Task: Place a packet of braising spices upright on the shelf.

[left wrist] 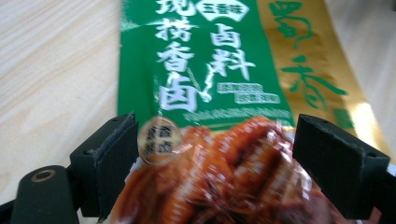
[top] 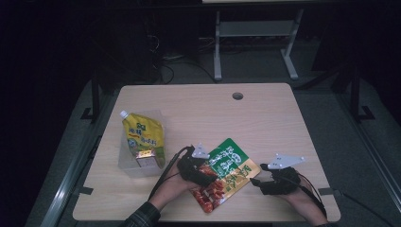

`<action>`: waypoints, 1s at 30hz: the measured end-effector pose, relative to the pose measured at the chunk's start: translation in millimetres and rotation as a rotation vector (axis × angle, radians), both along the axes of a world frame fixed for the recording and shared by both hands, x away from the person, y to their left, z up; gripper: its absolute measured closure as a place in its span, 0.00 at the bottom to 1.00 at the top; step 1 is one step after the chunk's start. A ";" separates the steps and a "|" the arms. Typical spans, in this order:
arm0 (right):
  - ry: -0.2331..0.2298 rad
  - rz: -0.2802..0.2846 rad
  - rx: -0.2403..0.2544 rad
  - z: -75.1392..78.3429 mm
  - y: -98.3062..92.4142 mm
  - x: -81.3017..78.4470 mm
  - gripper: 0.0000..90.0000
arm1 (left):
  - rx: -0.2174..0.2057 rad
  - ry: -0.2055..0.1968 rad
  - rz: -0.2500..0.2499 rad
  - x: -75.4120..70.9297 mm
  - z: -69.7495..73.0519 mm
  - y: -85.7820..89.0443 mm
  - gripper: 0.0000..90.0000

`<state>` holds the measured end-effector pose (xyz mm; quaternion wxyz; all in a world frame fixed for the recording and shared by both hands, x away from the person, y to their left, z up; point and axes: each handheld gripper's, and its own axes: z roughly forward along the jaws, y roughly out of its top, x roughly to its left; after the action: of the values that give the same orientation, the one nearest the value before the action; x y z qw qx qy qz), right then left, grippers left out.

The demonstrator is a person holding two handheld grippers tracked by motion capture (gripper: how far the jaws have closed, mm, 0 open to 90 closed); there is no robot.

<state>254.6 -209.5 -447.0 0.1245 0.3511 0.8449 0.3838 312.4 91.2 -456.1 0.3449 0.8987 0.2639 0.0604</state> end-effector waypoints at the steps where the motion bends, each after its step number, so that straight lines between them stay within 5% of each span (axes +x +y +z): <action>1: 0.001 0.001 0.000 -0.3 -0.2 0.1 0.35 | 0.000 0.000 0.000 0.0 0.0 0.0 0.15; 5: -0.008 0.007 0.000 -1.1 -2.1 1.3 0.35 | 0.023 0.012 0.028 8.2 -6.1 0.8 0.15; 9: -0.010 0.008 0.004 -1.0 -3.0 1.6 0.35 | 0.004 0.035 0.049 9.0 -9.0 2.3 0.14; 18: -0.018 0.010 0.005 -0.3 -2.7 2.0 0.34 | 0.055 0.024 0.024 5.7 -5.4 -1.1 0.24; 19: -0.017 0.010 0.007 0.3 -2.7 1.6 0.34 | 0.061 0.024 0.010 4.7 -3.0 -1.2 0.37; 26: -0.024 0.001 0.013 2.5 -3.3 0.8 0.33 | 0.082 0.029 -0.007 7.0 0.4 -1.9 0.83; 30: -0.027 -0.002 0.015 2.7 -4.9 1.0 0.32 | 0.088 0.026 -0.009 7.7 0.9 -2.2 0.93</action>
<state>255.6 -214.4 -444.3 0.1337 0.3476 0.8399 0.3947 320.1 89.1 -455.3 0.3018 0.9150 0.2613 0.0587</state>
